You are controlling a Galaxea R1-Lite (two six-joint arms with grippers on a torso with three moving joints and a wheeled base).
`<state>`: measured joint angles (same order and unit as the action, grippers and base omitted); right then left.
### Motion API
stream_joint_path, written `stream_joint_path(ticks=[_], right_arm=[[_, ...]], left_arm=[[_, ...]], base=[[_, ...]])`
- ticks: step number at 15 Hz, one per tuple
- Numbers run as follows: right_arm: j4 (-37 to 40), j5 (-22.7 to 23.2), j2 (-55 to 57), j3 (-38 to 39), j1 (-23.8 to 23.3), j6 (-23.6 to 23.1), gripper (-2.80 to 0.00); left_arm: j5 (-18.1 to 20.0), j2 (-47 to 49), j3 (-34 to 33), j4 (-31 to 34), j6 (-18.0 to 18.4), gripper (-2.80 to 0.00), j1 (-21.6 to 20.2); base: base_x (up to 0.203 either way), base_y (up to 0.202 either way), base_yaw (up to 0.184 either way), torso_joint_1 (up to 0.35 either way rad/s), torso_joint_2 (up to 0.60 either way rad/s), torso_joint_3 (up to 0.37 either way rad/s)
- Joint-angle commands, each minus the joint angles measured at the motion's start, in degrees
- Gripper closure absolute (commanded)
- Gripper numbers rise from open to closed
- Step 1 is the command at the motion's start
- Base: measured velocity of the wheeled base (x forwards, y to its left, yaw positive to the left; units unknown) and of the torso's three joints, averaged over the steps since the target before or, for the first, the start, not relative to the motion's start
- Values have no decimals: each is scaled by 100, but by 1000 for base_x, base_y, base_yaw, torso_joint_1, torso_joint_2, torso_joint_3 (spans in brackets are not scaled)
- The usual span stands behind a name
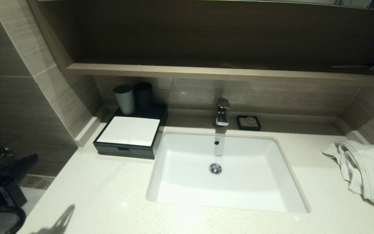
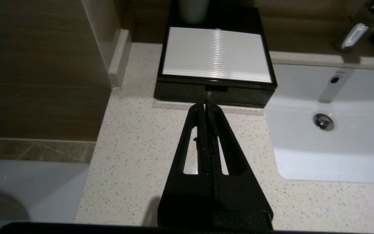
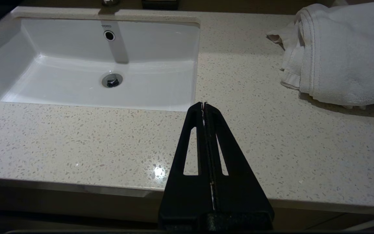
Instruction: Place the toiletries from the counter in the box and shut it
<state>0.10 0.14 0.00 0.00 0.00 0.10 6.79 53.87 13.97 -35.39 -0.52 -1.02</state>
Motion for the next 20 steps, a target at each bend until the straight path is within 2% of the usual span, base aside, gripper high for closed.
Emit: stream_joint_path(ticks=[1, 4, 10, 15, 18, 20], right_arm=[[-1, 4, 0, 0, 0, -1, 0], [-1, 4, 0, 0, 0, -1, 0], [-1, 4, 0, 0, 0, -1, 0], [-1, 4, 0, 0, 0, -1, 0], [-1, 4, 0, 0, 0, -1, 0], [-1, 4, 0, 0, 0, -1, 0]], left_arm=[[152, -788, -338, -11, -1, 0, 12], [269, -1573, -644, 322, 3, 0, 12], [483, -3202, -1038, 1471, 0, 0, -10], [519, -4729, -1169, 2634, 9, 0, 38], [536, -5136, -1283, 2892, 2, 0, 83], [599, -5401, -1199, 3280, -5, 0, 85]], base=[[0, 0, 0, 0, 0, 0], [0, 0, 0, 0, 0, 0], [0, 0, 0, 0, 0, 0], [0, 0, 0, 0, 0, 0], [0, 0, 0, 0, 0, 0], [0, 0, 0, 0, 0, 0]])
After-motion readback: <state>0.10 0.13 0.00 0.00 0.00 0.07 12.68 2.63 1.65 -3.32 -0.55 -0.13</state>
